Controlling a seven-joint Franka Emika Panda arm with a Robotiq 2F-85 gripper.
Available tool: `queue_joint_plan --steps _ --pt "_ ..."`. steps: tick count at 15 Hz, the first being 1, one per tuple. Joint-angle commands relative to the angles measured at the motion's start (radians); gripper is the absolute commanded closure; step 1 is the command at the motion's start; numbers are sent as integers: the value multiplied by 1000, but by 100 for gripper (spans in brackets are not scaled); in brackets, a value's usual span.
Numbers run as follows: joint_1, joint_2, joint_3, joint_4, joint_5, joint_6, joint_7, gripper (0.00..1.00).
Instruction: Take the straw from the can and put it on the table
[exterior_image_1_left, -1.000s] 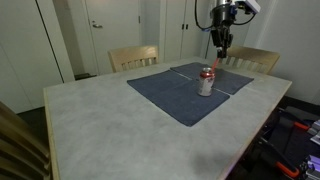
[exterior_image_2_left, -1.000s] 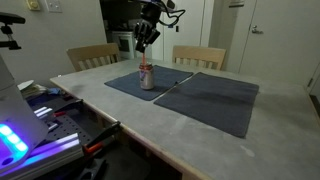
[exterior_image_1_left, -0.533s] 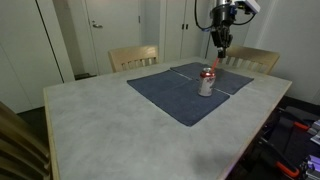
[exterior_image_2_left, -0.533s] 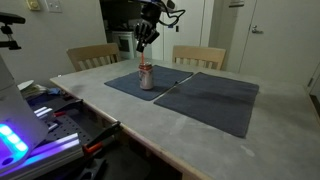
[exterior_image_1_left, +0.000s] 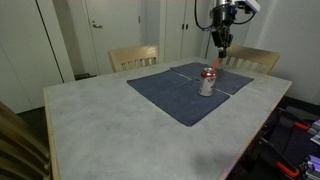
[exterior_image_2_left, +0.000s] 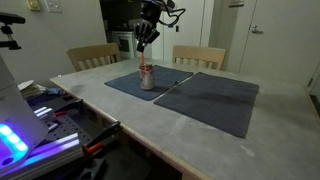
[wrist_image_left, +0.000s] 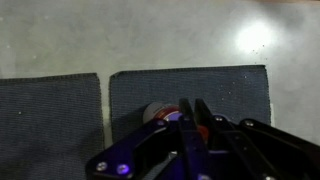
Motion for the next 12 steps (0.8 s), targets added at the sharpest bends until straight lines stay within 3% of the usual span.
queue_joint_plan --steps 1,12 --pt "-7 -9 12 20 -40 -46 47 98" --pt "0 -33 24 77 -112 -154 148 98"
